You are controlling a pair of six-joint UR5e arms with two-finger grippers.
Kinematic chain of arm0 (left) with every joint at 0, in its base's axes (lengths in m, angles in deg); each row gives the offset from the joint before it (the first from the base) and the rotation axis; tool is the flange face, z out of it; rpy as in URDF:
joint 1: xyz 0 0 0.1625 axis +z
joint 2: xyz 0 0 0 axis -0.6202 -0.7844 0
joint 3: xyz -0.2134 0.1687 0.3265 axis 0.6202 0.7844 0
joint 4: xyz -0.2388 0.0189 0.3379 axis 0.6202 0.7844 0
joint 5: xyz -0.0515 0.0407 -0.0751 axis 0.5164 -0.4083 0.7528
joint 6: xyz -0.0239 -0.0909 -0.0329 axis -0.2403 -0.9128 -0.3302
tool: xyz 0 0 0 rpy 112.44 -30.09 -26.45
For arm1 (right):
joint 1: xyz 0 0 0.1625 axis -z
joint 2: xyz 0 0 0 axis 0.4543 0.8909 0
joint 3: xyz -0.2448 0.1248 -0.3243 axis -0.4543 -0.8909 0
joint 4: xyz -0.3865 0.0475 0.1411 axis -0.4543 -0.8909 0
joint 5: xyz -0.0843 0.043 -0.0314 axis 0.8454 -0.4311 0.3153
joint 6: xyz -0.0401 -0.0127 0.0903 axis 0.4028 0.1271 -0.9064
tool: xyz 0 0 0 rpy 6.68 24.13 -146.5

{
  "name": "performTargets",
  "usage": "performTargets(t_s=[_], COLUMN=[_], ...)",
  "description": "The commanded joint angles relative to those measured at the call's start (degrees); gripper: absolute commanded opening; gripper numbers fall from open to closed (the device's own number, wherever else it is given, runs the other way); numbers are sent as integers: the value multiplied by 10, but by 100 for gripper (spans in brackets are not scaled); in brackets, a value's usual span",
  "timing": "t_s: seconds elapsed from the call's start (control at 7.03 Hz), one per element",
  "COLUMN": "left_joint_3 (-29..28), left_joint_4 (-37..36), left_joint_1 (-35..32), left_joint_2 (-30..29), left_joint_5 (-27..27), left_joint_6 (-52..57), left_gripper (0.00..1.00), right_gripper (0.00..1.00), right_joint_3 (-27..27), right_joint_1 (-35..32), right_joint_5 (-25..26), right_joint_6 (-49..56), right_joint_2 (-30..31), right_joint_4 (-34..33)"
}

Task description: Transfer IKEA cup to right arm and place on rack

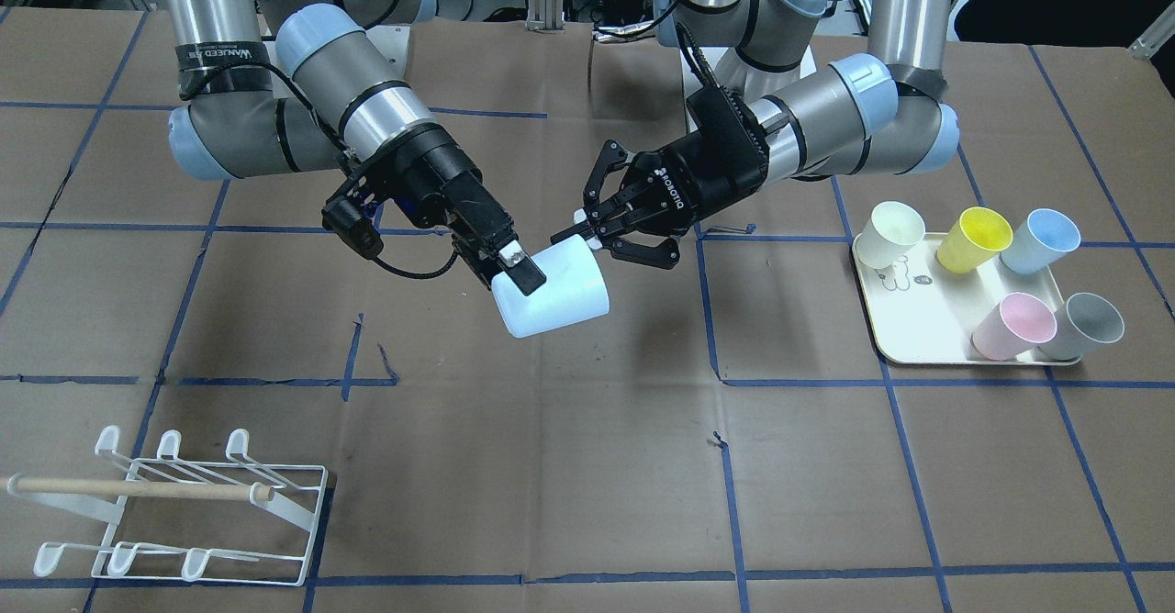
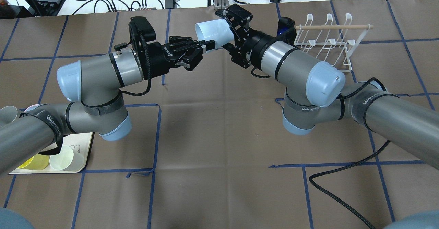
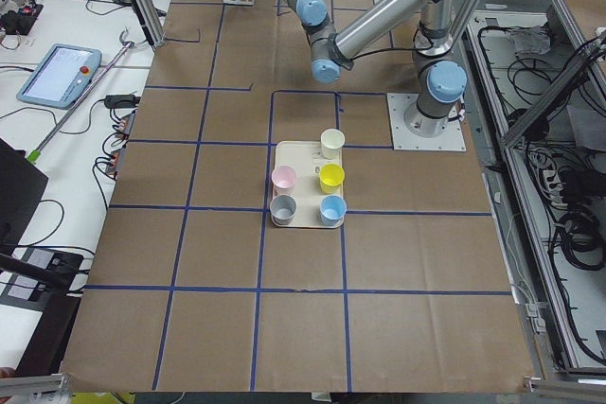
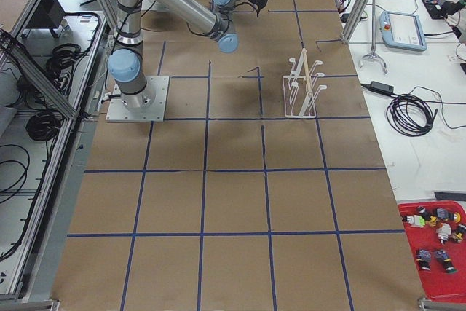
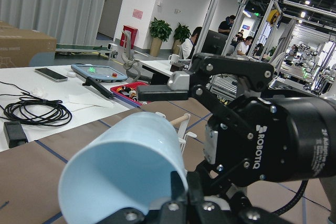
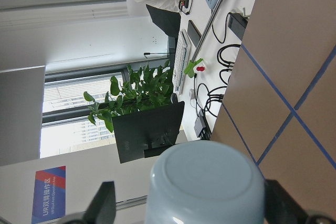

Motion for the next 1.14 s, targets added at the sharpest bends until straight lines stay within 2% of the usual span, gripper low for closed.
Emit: performTargets(t_s=[0.0,0.43,0.57,0.71,0.85,1.0], left_joint_3=[-1,-1,-1,-1,-1,-1], left_joint_4=[0,1,1,1,1,1], left_joint_1=[0,0,0,0,0,0], left_joint_2=[1,2,2,3,3,4], left_joint_5=[-1,-2,-2,-2,-2,-2], left_joint_6=[-1,-1,-1,-1,-1,-3], left_gripper=[4,4,4,4,4,4], right_gripper=[97,97,88,63,49,41], right_joint_3=[-6,-6,-6,-6,-7,-7], right_joint_1=[-2,-2,-2,-2,-2,-2], right_joint_5=[-1,0,0,-3,-13,-14], right_joint_6=[-1,-1,-2,-2,-1,-2], right_joint_2=[-9,-13,-13,-12,-12,-11], right_joint_4=[0,1,1,12,21,21])
